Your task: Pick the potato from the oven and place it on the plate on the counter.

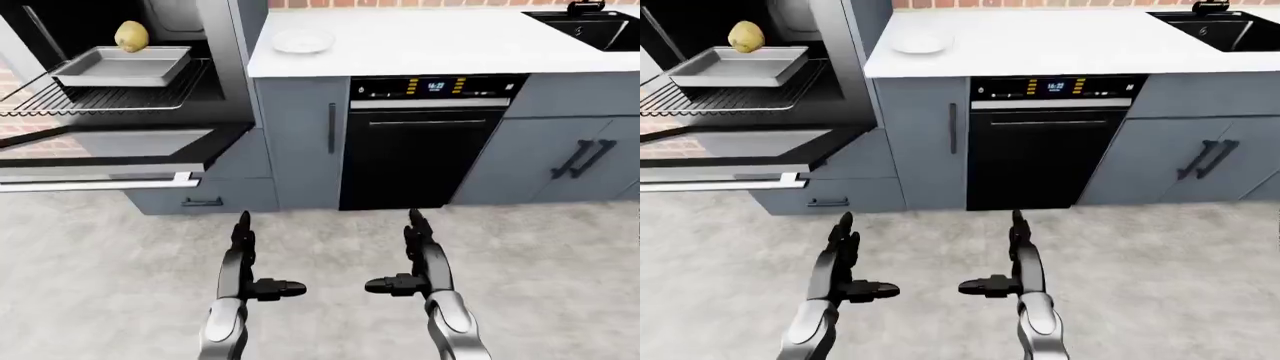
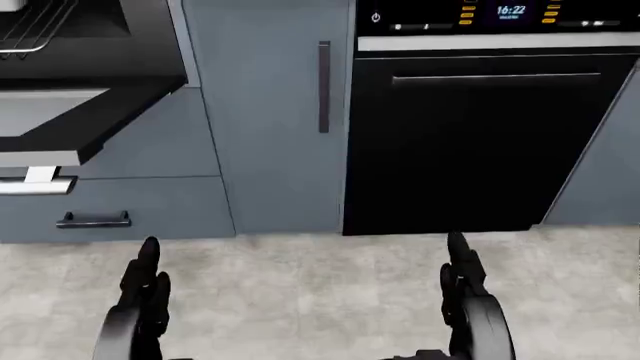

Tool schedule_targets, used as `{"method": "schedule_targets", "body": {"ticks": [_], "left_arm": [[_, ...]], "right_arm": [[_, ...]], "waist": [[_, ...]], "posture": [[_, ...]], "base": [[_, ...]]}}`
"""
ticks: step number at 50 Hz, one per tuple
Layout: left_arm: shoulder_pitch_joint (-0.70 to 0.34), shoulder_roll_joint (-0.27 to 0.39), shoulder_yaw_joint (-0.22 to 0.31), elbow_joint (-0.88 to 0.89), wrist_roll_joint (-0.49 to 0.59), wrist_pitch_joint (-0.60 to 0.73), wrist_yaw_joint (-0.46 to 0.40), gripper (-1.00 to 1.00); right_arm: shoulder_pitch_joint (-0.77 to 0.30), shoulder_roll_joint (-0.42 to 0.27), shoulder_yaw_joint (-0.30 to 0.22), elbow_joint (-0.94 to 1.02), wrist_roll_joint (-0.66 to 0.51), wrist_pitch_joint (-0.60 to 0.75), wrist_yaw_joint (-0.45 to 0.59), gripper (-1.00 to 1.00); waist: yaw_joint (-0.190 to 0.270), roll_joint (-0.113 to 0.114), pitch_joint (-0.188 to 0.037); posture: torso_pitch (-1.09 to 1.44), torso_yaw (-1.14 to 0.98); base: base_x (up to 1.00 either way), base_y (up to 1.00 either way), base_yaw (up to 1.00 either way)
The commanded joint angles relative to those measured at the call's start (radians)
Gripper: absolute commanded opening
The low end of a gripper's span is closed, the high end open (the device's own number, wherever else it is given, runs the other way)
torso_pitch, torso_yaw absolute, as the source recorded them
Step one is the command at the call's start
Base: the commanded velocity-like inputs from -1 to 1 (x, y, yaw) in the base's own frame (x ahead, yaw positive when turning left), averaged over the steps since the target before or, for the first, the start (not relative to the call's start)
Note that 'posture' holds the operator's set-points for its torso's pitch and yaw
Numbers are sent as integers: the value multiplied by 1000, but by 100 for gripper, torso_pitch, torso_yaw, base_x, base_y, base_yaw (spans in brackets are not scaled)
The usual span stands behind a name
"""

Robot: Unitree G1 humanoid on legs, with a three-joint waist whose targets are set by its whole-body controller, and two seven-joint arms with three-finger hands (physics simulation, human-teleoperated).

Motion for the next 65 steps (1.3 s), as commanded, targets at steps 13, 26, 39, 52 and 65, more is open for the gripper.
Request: {"method": "schedule_targets", "body": {"ticks": [13,26,39,52,65], "left_arm": [[-19,10,4,-222,-7,44,-26,100],[-155,55,57,-609,13,476,-50,100],[-294,92,80,-747,32,701,-63,100],[-344,127,143,-848,-26,821,-55,100],[-361,145,140,-879,-47,862,-34,100]], "right_arm": [[-62,3,7,-28,7,-83,-14,100],[-147,-28,-29,-342,0,230,-20,100],[-247,-59,-62,-541,42,432,-3,100],[-259,-66,-62,-606,43,462,4,100],[-275,-84,-87,-650,66,497,4,100]], "waist": [[9,-2,-78],[10,-1,-93],[3,-3,-35],[10,81,-43],[21,-36,-63]], "posture": [[0,0],[0,0],[0,0],[0,0],[0,0]], "base": [[0,0,0],[0,0,0],[30,0,0],[52,0,0],[52,-10,0]]}}
